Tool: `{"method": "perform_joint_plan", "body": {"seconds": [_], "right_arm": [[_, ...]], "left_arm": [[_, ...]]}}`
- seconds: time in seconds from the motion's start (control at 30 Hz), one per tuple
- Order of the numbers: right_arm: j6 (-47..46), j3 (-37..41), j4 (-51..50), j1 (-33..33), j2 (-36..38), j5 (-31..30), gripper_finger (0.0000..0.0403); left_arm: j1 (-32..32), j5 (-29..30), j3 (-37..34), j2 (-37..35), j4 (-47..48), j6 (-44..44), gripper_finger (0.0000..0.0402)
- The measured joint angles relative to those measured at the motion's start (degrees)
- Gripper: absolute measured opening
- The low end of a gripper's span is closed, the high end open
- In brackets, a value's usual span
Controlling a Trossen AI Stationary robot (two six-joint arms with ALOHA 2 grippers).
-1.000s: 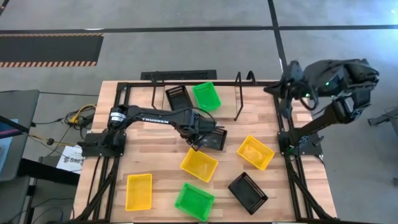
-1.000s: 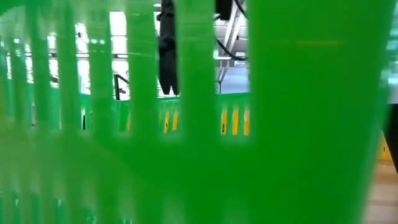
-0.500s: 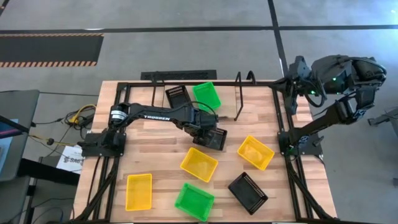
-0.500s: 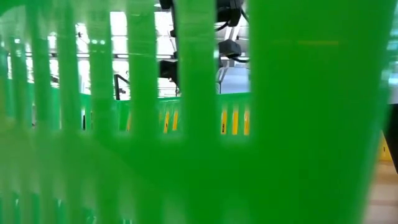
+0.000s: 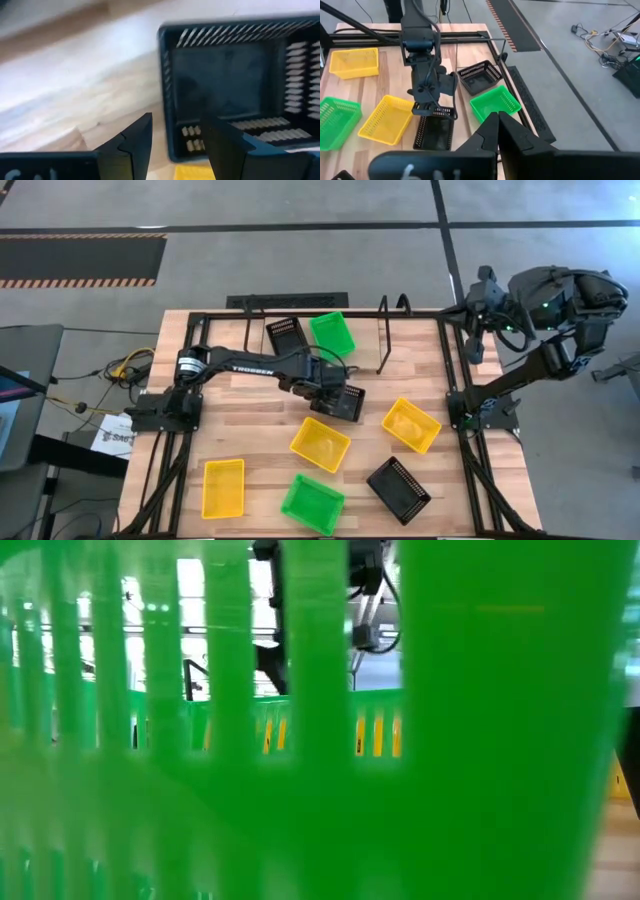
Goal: Stack baskets on shelf by color
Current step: Stack the top black bin on top of the black bin
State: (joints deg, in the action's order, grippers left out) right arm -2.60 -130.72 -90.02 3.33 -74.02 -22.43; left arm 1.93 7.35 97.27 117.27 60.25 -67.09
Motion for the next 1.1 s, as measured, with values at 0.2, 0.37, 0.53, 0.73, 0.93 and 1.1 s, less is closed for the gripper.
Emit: {"method": "perform_joint_plan", "body": {"seconds": [0.2, 0.37, 0.53, 0.73, 0.93, 1.1], "right_arm": [[0.1, 0.0, 0.0, 0.0, 0.0, 0.0, 0.0026], [0.2, 0.0, 0.0, 0.0, 0.2, 0.0, 0.0026], [0.3, 0.0, 0.0, 0.0, 0.1, 0.0, 0.0026], [0.2, 0.0, 0.0, 0.0, 0.1, 0.0, 0.0026], [0.5, 0.0, 0.0, 0.0, 0.1, 0.0, 0.0026], [1.0, 0.0, 0.0, 0.0, 0.1, 0.0, 0.0026]], "left_arm": [[-0.3, -1.6, -4.9, 0.1, -5.7, -1.7, 0.0153], [0.1, -2.1, -6.5, 0.0, -12.1, -1.7, 0.0153], [0.7, -1.7, -6.5, 0.0, -12.6, -1.7, 0.0153], [1.3, -1.3, -6.5, 0.0, -12.7, -1.6, 0.0153], [1.4, -1.5, -7.7, 0.0, -13.3, -1.6, 0.0153], [1.4, -2.4, -9.2, 0.0, -14.0, -2.4, 0.0153]]}}
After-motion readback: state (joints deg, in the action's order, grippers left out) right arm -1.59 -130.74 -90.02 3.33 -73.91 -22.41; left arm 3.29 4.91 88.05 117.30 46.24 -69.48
